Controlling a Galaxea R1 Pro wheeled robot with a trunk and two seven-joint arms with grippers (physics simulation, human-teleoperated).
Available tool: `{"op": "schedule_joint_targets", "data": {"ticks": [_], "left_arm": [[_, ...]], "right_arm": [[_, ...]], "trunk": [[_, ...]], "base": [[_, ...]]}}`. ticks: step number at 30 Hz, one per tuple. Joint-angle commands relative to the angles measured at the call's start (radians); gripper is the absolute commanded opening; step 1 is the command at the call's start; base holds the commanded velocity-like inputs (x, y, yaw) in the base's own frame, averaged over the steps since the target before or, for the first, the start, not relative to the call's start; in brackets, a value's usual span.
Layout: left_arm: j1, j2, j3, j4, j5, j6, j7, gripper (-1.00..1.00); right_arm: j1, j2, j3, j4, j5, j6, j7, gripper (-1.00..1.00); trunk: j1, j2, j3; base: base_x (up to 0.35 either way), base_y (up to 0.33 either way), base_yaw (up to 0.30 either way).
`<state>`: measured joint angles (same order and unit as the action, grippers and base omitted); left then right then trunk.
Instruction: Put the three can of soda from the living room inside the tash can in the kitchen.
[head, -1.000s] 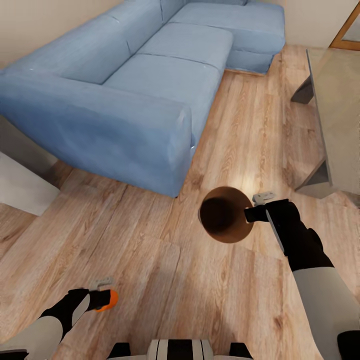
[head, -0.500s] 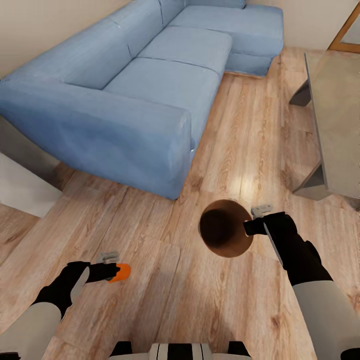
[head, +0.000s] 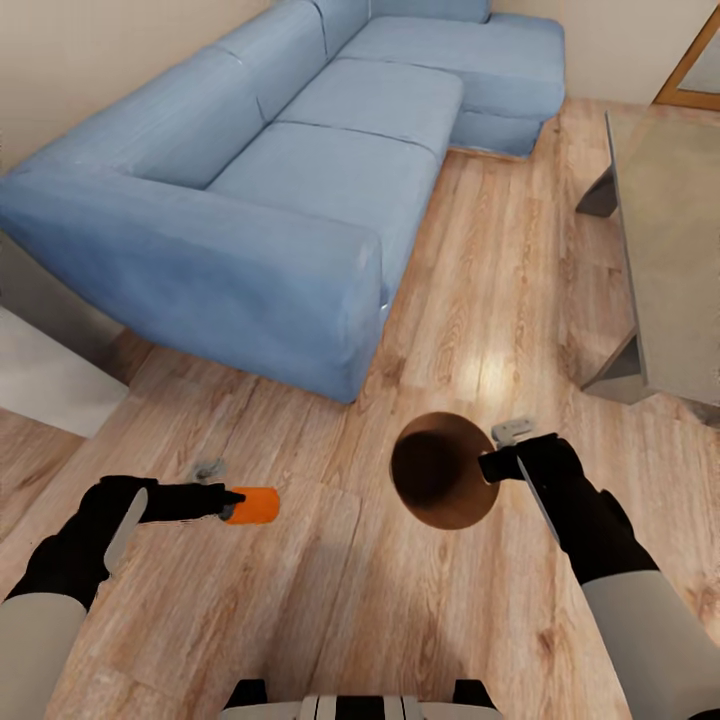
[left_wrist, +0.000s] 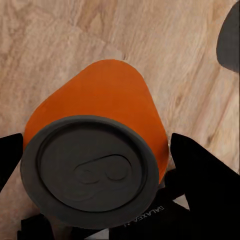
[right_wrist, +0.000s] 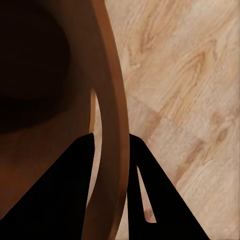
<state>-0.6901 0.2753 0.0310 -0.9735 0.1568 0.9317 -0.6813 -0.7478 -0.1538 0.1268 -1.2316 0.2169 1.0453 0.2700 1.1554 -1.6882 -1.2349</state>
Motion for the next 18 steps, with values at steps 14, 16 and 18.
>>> {"op": "schedule_joint_targets", "data": {"ticks": [14, 16, 18], "left_arm": [[0.004, 0.009, -0.005, -0.354, -0.009, 0.116, -0.266, -1.0], [0.004, 0.008, -0.006, -0.36, -0.009, 0.116, -0.271, -1.0], [0.004, 0.004, -0.007, -0.363, -0.009, 0.116, -0.273, -1.0]], "right_arm": [[0.005, 0.04, 0.022, 0.056, -0.021, 0.002, 0.006, -1.0], [0.005, 0.043, 0.026, 0.063, -0.021, 0.002, 0.006, -1.0], [0.005, 0.048, 0.029, 0.07, -0.021, 0.002, 0.006, -1.0]], "trunk": [[-0.054, 0.098, 0.044], [-0.061, 0.112, 0.05], [-0.069, 0.126, 0.057]], "base": [[0.0, 0.0, 0.0], [0.0, 0.0, 0.0], [0.0, 0.0, 0.0]]}}
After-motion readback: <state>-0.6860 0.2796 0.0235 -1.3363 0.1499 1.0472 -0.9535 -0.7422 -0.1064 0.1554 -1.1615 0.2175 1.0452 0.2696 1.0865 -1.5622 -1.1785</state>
